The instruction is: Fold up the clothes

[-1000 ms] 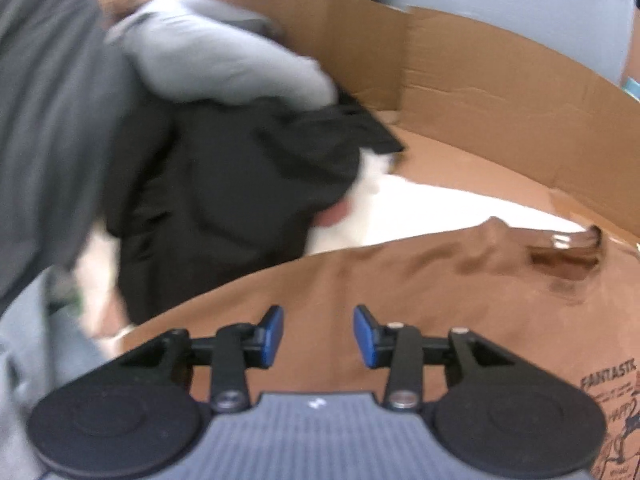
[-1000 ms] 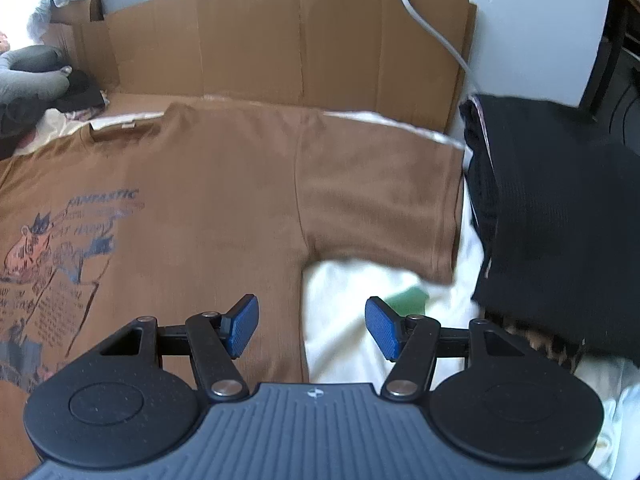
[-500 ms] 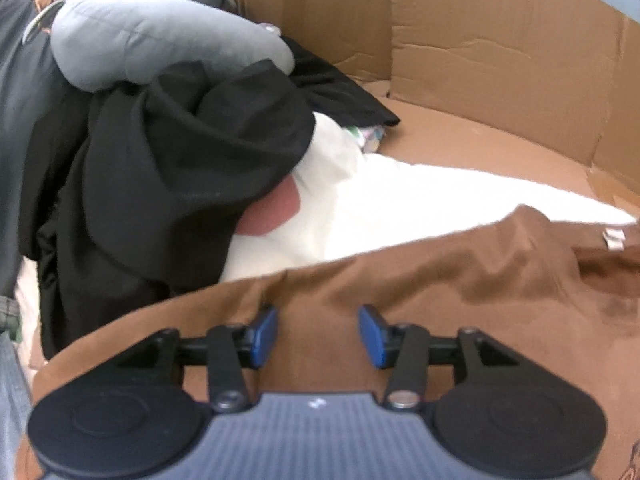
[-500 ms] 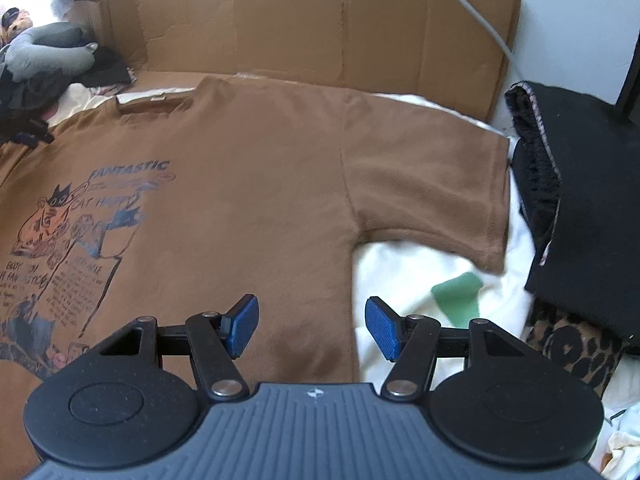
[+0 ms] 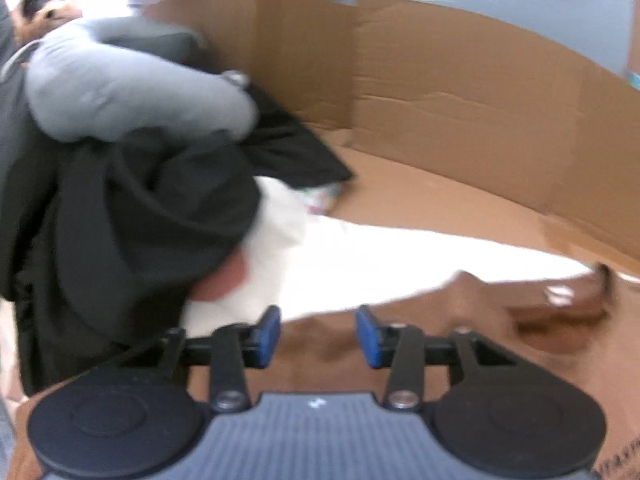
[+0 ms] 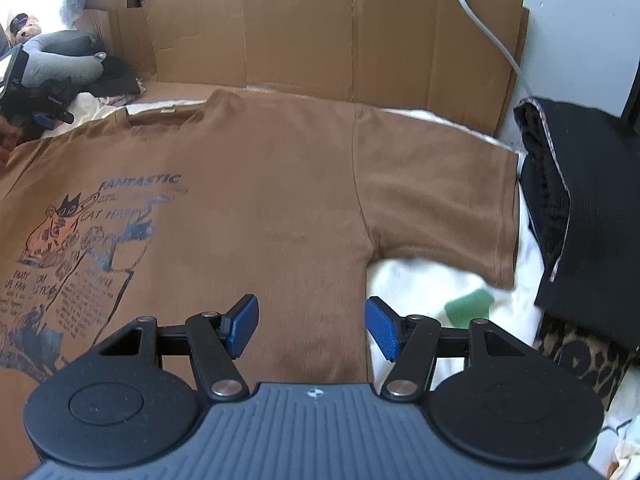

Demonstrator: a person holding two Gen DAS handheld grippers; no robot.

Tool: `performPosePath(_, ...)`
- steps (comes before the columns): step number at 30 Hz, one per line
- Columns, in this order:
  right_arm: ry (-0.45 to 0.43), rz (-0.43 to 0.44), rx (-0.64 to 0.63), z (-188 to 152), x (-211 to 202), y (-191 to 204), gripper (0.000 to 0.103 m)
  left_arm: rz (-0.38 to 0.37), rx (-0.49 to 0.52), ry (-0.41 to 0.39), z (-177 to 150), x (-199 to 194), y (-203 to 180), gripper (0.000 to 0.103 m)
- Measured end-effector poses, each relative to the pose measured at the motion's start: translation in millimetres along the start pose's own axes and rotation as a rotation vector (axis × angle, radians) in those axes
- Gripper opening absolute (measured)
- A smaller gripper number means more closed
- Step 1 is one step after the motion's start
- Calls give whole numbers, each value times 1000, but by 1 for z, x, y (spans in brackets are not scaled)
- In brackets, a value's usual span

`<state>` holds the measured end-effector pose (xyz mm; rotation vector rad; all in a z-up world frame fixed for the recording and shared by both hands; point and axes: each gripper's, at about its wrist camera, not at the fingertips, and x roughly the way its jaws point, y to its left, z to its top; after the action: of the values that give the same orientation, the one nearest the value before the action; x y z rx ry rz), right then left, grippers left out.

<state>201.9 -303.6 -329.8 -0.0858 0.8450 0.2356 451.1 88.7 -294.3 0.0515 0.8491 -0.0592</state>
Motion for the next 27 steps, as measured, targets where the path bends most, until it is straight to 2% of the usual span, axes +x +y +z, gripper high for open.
performPosePath(3,-10,-5,27,5,0,-1,66,-45,17,30,-7,6,-14,25)
performPosePath(5,-6,-2,37,6,1,1,66,-48,22,59,-9,15,-22,19)
performPosePath(8,-9,10,38,7,3,6,66,-51,7,82,-10,29,-32,19)
performPosePath(16,19,38,17,-5,6,13,66,-16,-18,59,11,44,-49,19)
performPosePath(18,16,31,14,-7,5,11,66,-26,-42,32,16,37,-49,19)
performPosePath(21,14,21,33,-6,4,7,66,-64,-18,9,14,25,-53,19)
performPosePath(25,-1,16,41,-4,2,4,66,-118,33,33,2,25,-63,19)
performPosePath(27,-2,16,43,-3,2,4,66,-115,59,37,-2,27,-70,20)
